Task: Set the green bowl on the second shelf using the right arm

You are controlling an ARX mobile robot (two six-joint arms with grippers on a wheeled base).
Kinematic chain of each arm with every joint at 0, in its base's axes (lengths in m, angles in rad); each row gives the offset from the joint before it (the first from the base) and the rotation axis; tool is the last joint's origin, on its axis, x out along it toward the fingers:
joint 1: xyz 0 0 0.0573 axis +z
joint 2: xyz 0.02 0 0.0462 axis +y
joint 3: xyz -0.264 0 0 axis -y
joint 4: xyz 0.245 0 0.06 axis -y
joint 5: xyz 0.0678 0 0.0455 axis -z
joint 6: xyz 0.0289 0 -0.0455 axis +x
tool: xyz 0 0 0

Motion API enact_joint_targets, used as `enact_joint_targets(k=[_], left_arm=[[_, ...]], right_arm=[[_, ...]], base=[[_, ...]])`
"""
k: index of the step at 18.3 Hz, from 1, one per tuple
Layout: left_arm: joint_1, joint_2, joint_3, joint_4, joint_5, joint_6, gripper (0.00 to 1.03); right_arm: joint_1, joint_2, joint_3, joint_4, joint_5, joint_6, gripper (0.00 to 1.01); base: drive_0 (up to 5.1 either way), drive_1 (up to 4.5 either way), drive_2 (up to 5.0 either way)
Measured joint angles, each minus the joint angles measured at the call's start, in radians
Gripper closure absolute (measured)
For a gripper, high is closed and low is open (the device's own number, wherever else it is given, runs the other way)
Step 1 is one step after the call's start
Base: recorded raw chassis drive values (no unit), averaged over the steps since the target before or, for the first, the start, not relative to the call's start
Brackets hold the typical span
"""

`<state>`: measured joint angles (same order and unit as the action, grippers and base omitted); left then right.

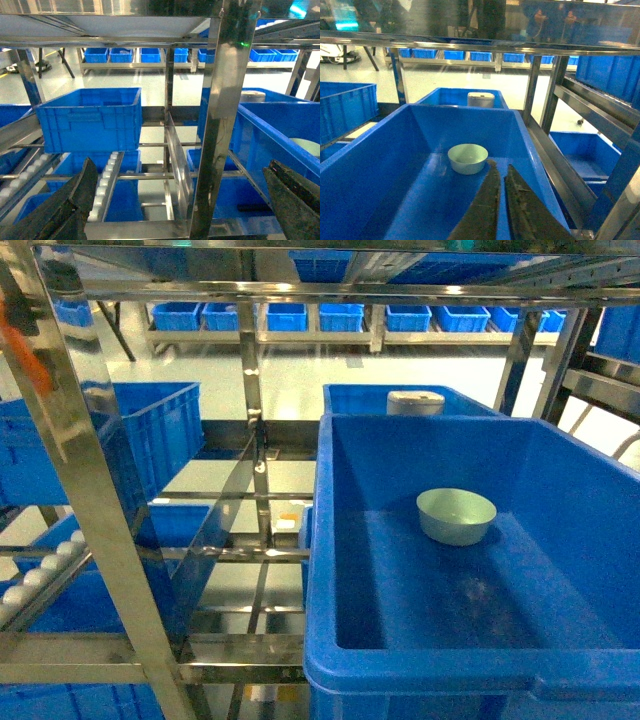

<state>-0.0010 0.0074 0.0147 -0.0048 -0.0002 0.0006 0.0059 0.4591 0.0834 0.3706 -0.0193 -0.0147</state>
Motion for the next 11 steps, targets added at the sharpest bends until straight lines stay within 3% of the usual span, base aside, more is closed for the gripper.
enact_joint_targets(k=[1, 9, 10, 11], left_arm=[[0.000, 0.000, 0.000, 0.000, -0.001, 0.000, 0.05], [0.000, 0.000, 0.000, 0.000, 0.000, 0.000, 0.05], [0.000, 0.000, 0.000, 0.000, -0.001, 0.000, 0.05], [0.000, 0.000, 0.000, 0.000, -0.001, 0.000, 0.05]], right_arm=[[-0.001, -0.026, -0.009, -0.012, 0.016, 0.001, 0.99], [-0.006, -0.221, -0.070, -0.126, 0.019, 0.004, 0.99], [-0.006, -0.257, -0.070, -0.167, 0.019, 0.004, 0.99], [-0.006, -0.386, -0.069, -0.350, 0.017, 0.004, 0.99]], base=[[0.0, 0.00, 0.0], [0.0, 0.00, 0.0], [0.0, 0.00, 0.0], [0.0, 0.00, 0.0]])
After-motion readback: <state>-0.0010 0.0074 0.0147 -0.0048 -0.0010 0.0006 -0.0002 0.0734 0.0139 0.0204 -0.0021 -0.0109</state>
